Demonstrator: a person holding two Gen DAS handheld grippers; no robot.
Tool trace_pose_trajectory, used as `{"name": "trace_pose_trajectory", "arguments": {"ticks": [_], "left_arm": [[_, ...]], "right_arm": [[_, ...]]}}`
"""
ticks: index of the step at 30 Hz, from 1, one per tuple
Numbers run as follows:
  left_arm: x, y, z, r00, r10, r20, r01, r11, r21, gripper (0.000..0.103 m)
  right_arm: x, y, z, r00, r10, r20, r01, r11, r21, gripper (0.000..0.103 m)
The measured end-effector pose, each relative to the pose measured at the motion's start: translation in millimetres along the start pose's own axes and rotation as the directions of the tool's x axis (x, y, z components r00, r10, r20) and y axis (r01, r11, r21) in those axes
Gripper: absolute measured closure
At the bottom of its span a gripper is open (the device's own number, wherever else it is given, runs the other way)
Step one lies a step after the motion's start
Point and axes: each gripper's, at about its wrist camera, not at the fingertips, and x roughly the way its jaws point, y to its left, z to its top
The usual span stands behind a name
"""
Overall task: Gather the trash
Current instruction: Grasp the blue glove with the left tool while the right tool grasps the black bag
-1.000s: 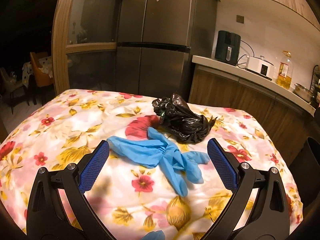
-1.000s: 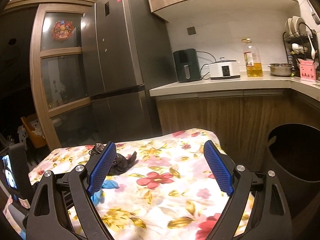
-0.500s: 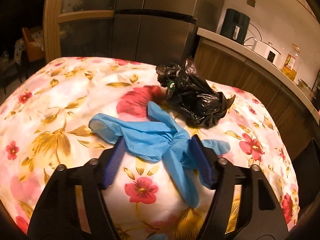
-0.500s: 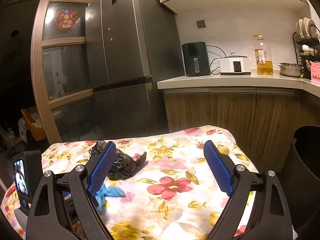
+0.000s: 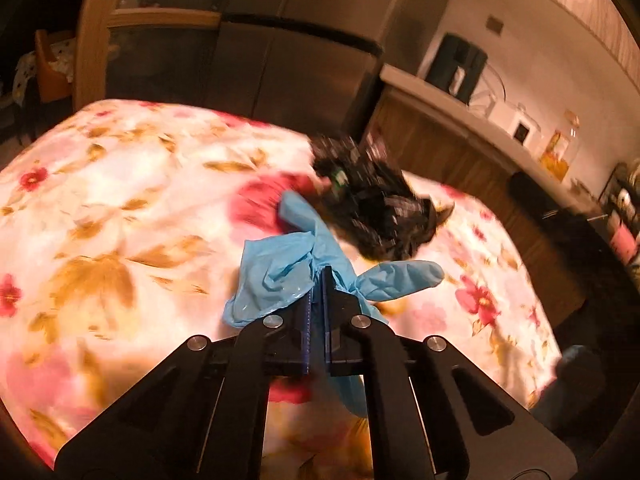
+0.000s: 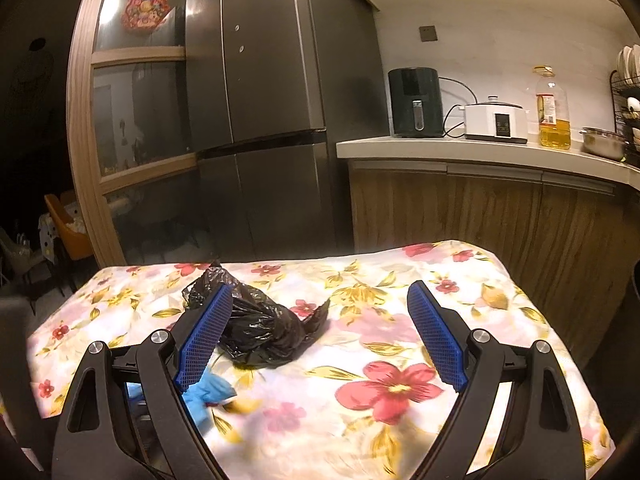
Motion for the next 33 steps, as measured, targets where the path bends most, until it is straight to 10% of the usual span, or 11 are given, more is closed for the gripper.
{"name": "trace_pose_trajectory", "arguments": {"ticks": [7, 17, 33], "left_arm": [[-48, 26, 12, 0.977, 0.078, 0.199, -0.072, 0.997, -0.038, 0.1], [-47, 40, 13, 0.978, 0.078, 0.196, -0.06, 0.994, -0.092, 0.1], [-40, 38, 9, 0.983, 0.062, 0.173, -0.049, 0.996, -0.077, 0.1]], "right_arm": [[30, 18, 0, 0.999, 0.026, -0.046, -0.027, 1.0, -0.002, 0.018], [72, 48, -11, 0.989, 0.037, -0.143, -0.045, 0.997, -0.056, 0.025], [81, 55, -21, 0.974, 0.084, -0.212, -0.103, 0.992, -0.079, 0.091]]}}
